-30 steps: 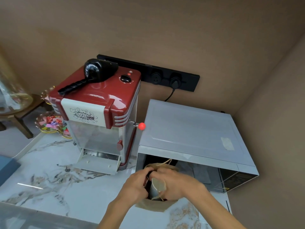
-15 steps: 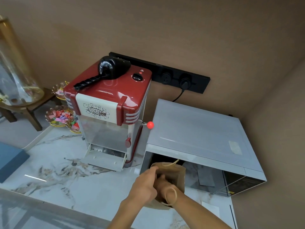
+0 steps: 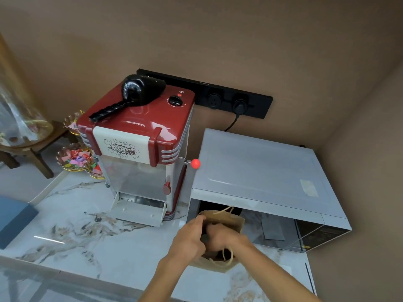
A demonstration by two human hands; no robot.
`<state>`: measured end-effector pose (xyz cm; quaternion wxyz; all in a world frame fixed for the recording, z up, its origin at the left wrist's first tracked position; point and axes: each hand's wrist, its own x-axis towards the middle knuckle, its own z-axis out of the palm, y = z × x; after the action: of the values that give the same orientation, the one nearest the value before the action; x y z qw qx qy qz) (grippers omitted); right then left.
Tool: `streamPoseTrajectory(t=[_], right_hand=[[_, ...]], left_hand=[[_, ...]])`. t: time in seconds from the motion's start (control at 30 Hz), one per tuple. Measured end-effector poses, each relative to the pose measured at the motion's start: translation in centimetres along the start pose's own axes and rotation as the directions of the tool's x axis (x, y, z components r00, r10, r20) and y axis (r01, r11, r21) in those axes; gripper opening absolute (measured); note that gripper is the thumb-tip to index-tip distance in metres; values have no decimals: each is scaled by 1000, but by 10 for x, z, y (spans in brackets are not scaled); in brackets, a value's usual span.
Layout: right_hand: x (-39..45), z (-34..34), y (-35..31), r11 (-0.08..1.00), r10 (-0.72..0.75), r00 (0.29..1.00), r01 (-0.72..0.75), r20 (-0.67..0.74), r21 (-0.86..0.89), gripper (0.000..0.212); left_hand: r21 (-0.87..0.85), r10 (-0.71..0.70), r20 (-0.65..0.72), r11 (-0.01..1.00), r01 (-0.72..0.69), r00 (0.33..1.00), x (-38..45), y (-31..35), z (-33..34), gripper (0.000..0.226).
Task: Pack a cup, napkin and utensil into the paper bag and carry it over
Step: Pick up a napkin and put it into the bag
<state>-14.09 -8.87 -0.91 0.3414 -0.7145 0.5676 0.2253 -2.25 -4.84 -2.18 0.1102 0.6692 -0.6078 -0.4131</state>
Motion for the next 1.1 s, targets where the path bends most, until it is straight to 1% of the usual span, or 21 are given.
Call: streamPoseTrajectory(t=[0.07,0.1,0.13,0.17,0.2,0.23,0.27,0.33,0.37,0.43,0.47,0.53,0.6,0.67,0.77,0.83,0.87,0.93,1.0,1.07,1.1], right_hand=[[-21,-18,20,969,-118,992,125,-48,211,38],[-39,-25,40,908,-196,976,218,-96,358,37],[-58,-30,63,780,-254,956,291,-145,554,36],[-77,-34,91,584,-286,940,325,-186,744,35],[-91,-33,119,396,-257,934,338,-250,854,33],[-97,-27,146,285,-164,947,314,-277,906,32],[-97,-15,170,196,-20,960,278,-279,940,31],[-79,22,209,81,307,935,159,-176,984,24],[-66,44,224,64,435,896,71,-92,995,17],[-38,80,245,112,637,770,-146,42,983,12],[-26,92,250,158,694,715,-261,81,952,21],[-6,112,253,250,713,689,-426,132,870,49],[10,125,255,363,787,614,-539,60,760,59],[17,132,258,443,792,610,-609,31,658,62],[18,145,256,459,796,603,-660,54,595,64],[17,146,252,484,791,612,-635,10,603,51],[18,143,251,488,780,625,-589,-20,644,43],[17,135,250,407,738,674,-447,1,796,27],[5,126,244,150,704,709,-209,44,966,2],[-13,112,237,-92,613,787,-19,72,996,21],[-23,102,230,-170,542,838,43,56,985,29]], left_hand=[[20,8,-7,1000,-7,1000,3,0,0,75],[23,1,-9,1000,-1,1000,3,0,1,75],[20,-11,-13,1000,12,1000,4,1,1,76],[16,-24,-15,1000,24,1000,4,0,2,77],[14,-31,-12,999,31,999,5,0,3,79],[11,-35,-8,999,35,999,6,-1,4,80],[5,-39,-5,999,39,999,6,-1,4,81],[-1,-39,5,999,39,999,7,-1,3,82],[-1,-34,12,999,34,999,8,-1,3,83],[-3,-26,19,1000,26,999,11,0,3,85],[0,-23,21,1000,23,999,11,1,3,86],[6,-23,23,1000,23,999,11,1,4,86],[7,-25,31,1000,25,999,11,1,4,86],[-2,-30,40,1000,30,999,9,1,4,87],[-25,-43,54,999,44,998,5,0,3,88],[-31,-45,56,998,46,997,3,1,5,88],[-33,-44,57,998,46,997,2,1,6,89],[-32,-39,56,999,41,998,1,1,7,88],[-32,-38,51,999,39,998,1,2,6,88],[-33,-35,47,999,37,998,2,3,5,87],[-32,-34,46,999,35,998,2,3,5,86]])
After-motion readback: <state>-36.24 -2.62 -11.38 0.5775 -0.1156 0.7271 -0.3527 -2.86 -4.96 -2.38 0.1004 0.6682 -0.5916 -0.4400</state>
